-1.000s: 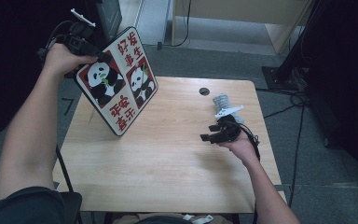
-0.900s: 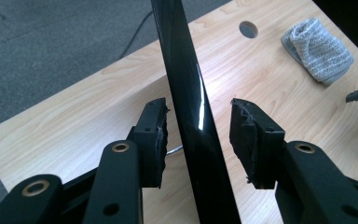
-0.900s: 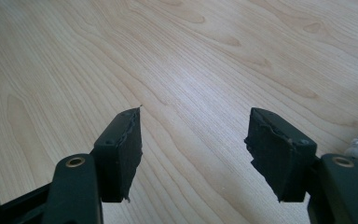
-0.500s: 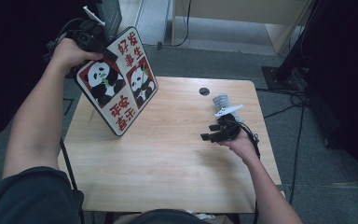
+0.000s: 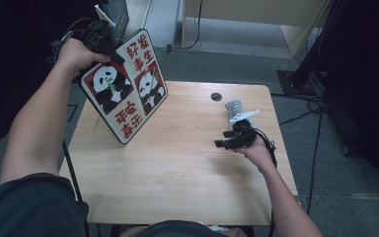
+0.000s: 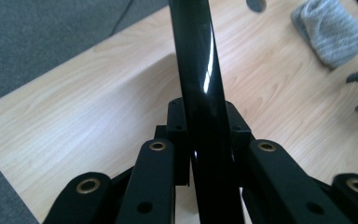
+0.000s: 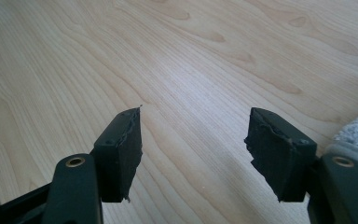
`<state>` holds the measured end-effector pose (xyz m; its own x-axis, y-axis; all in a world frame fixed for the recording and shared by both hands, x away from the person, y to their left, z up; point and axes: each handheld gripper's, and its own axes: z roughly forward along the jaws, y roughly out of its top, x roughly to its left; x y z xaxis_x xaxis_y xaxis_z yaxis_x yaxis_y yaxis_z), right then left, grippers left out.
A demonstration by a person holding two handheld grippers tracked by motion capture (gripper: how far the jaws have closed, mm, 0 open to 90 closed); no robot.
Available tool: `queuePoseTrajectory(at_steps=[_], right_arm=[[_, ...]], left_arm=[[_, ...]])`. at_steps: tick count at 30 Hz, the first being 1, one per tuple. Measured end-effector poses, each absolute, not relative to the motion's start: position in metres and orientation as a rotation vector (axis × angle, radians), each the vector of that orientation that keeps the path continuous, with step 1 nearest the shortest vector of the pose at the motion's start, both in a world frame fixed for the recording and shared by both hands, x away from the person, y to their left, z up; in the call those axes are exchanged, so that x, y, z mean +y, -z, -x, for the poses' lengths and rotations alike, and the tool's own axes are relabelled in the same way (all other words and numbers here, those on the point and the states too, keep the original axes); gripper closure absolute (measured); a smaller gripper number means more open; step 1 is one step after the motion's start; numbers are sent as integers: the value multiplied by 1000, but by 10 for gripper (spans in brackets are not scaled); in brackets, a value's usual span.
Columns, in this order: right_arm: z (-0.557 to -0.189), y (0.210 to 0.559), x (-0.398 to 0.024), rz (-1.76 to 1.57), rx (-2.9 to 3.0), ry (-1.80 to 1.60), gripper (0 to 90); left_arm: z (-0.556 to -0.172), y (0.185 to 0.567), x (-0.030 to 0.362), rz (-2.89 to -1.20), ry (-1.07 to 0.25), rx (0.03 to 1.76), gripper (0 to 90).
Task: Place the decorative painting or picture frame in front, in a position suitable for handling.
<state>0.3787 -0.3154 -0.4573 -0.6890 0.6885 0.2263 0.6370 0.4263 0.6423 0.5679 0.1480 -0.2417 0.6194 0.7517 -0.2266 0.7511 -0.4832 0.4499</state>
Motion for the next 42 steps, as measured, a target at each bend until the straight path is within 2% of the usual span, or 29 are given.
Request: queuePoseTrajectory(at_steps=[3,4,8,16,23,32,42], right_arm=[[-379,457,-317,-1215,2580,-1127,361],[-379,457,-319,-1222,2571,-1125,362],[-379,457,-323,-1246,2552,-1125,366],[-377,457,-330,-1278,2520,-1128,372],[-376,455,-331,-1291,2498,-1125,372],[-373,453,-331,-1276,2487,-1089,389],[-372,454,-332,-1269,2486,-1104,403]], left_arm=[[-563,233,148,-2321,5,1159,804],[-555,227,144,-2355,-38,1090,798],[-539,212,137,-2388,-90,1064,799],[-497,191,129,-2348,-47,982,799],[-478,201,107,-2371,7,940,799],[-469,216,61,-2426,54,863,798],[-463,230,27,-2419,140,818,796]])
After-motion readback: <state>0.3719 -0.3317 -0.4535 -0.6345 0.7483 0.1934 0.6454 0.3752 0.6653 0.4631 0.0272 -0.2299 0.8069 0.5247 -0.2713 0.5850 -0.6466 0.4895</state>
